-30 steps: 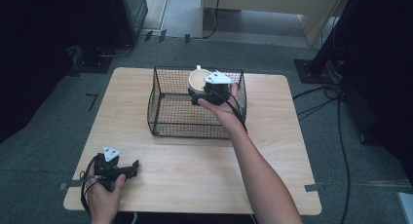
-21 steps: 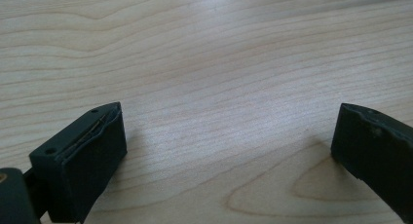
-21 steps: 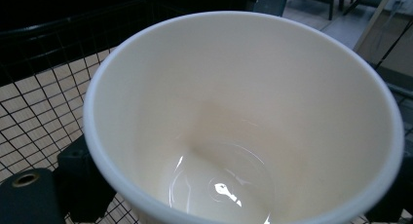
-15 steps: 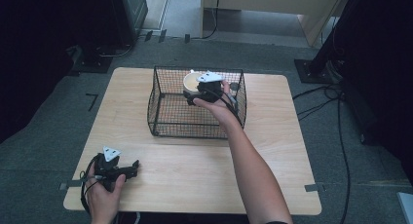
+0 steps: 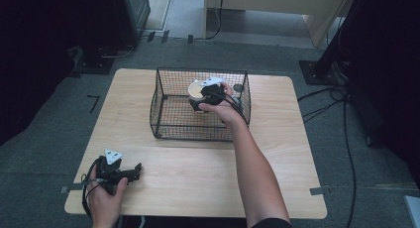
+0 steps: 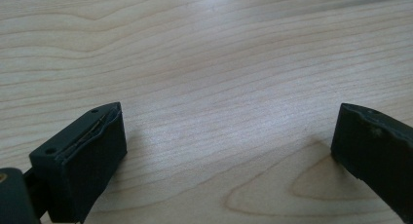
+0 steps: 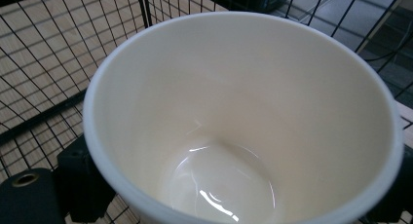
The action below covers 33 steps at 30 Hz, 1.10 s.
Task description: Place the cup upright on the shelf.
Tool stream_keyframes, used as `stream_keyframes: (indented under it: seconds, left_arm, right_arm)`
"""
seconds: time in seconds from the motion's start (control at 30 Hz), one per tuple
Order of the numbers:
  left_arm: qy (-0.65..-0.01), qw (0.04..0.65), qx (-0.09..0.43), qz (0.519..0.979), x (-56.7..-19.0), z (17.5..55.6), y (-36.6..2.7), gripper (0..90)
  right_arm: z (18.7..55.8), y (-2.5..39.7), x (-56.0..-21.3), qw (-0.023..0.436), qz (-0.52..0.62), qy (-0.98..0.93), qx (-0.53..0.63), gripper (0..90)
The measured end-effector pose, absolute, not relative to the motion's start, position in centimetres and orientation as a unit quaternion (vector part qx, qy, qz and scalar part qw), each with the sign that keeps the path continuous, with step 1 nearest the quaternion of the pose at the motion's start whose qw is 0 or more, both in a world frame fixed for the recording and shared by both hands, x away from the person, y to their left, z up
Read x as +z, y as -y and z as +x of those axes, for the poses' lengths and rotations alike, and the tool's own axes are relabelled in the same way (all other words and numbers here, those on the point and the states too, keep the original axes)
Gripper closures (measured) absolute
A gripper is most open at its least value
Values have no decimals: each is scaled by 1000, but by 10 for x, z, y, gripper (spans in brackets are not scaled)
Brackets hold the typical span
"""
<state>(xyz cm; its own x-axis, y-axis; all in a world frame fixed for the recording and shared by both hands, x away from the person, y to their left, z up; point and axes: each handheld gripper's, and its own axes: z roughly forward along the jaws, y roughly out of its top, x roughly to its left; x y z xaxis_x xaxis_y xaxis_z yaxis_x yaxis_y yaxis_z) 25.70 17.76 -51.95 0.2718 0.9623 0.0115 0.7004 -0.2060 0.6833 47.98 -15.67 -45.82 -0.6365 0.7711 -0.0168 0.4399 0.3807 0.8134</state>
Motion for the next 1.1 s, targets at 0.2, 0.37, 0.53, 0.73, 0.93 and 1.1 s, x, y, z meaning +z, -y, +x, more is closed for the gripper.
stream_keyframes:
  seconds: [0.2,0.37,0.53,0.73,0.93,1.1]
  left_arm:
    - [-560,290,226,742,-520,257,-178,0]
    - [-560,290,226,742,-520,257,-178,0]
    - [-560,290,226,743,-520,257,-178,0]
    - [-560,290,226,743,-520,257,-178,0]
    - [-560,290,226,743,-520,257,-178,0]
    - [-560,290,226,743,-520,257,-178,0]
  right_arm:
    - [480,158,-467,198,372,-814,399,92]
    - [480,157,-470,190,375,-819,391,92]
    - [480,157,-472,180,382,-820,387,91]
    - [481,158,-473,174,386,-818,388,90]
    - [481,159,-473,162,398,-818,383,89]
    - [481,160,-470,174,411,-812,377,49]
